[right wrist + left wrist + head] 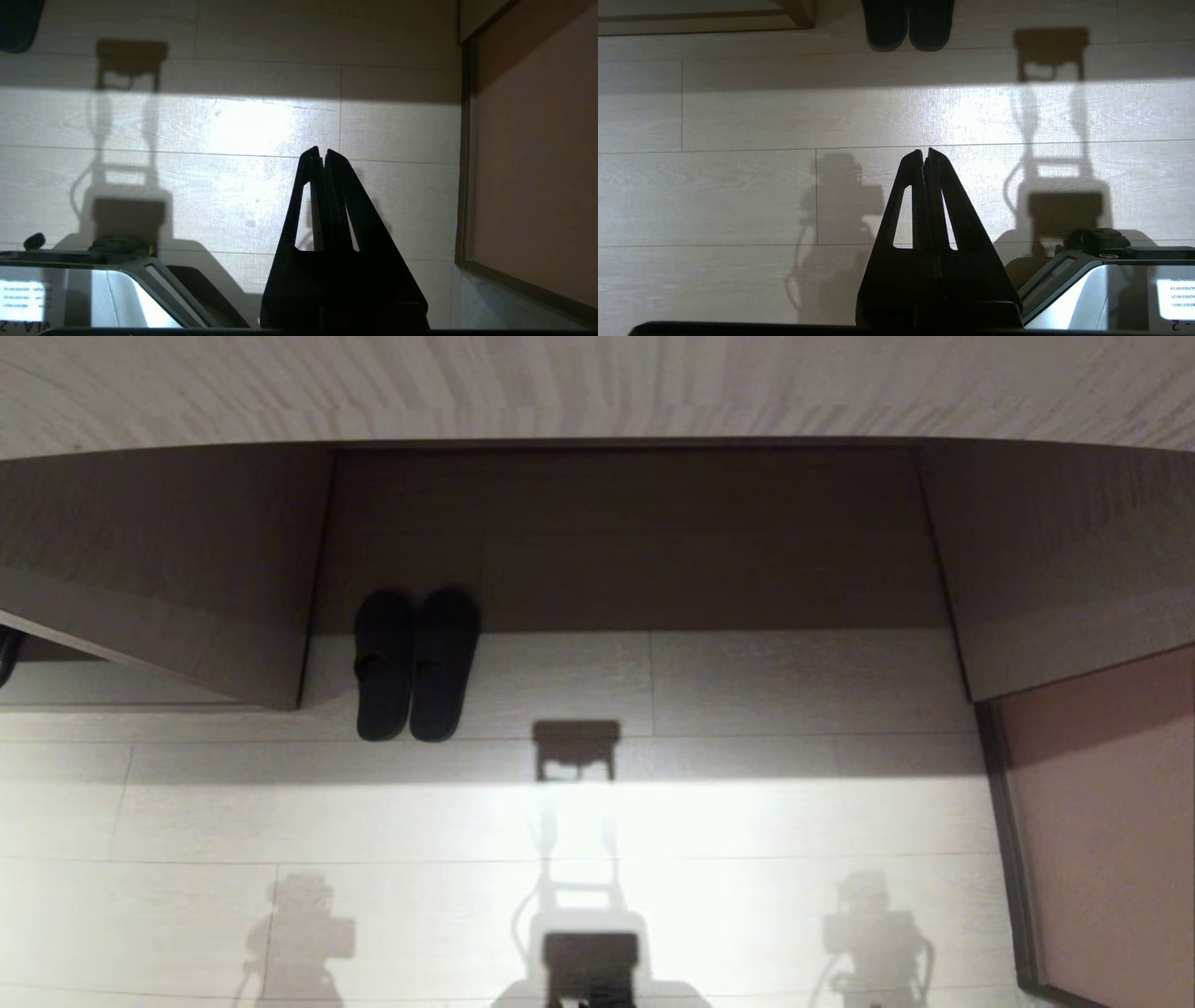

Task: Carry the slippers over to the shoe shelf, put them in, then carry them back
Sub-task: Pick up the slippers on the floor

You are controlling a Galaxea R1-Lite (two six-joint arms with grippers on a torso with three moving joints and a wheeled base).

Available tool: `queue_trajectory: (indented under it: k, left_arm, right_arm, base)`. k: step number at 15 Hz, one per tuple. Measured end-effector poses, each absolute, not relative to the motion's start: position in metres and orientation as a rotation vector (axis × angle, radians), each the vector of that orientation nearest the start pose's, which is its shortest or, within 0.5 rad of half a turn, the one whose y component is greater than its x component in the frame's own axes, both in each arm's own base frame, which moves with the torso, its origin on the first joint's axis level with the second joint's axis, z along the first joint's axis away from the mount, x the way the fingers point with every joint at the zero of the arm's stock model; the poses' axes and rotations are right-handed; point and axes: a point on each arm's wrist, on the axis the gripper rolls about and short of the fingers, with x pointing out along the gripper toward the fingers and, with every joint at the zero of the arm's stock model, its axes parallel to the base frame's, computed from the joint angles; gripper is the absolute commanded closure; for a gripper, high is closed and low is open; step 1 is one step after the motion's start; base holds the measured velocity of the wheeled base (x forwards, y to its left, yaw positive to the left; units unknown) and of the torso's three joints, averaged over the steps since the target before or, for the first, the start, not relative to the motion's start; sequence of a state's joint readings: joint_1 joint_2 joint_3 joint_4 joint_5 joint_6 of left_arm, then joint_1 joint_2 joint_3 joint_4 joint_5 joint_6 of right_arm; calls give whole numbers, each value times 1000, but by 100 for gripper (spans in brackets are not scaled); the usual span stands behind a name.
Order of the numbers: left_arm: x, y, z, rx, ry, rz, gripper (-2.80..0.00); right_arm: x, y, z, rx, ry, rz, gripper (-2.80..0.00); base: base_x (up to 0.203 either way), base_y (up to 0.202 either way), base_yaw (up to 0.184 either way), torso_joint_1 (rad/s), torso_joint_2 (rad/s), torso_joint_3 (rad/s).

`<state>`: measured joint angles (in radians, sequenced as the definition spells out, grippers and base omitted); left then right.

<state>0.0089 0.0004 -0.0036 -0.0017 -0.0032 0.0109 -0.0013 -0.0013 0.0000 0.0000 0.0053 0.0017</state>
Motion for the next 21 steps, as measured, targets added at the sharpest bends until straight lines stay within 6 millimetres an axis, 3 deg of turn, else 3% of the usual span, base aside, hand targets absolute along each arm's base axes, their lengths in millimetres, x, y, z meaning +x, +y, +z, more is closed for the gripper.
queue_trajectory:
  k: [21]
  left_arm:
    - [-23,0,76,10,1,6,0]
  right_arm:
    - [-23,0,76,2,-2,5,0]
  base:
    - [0,0,0,3,2,-198]
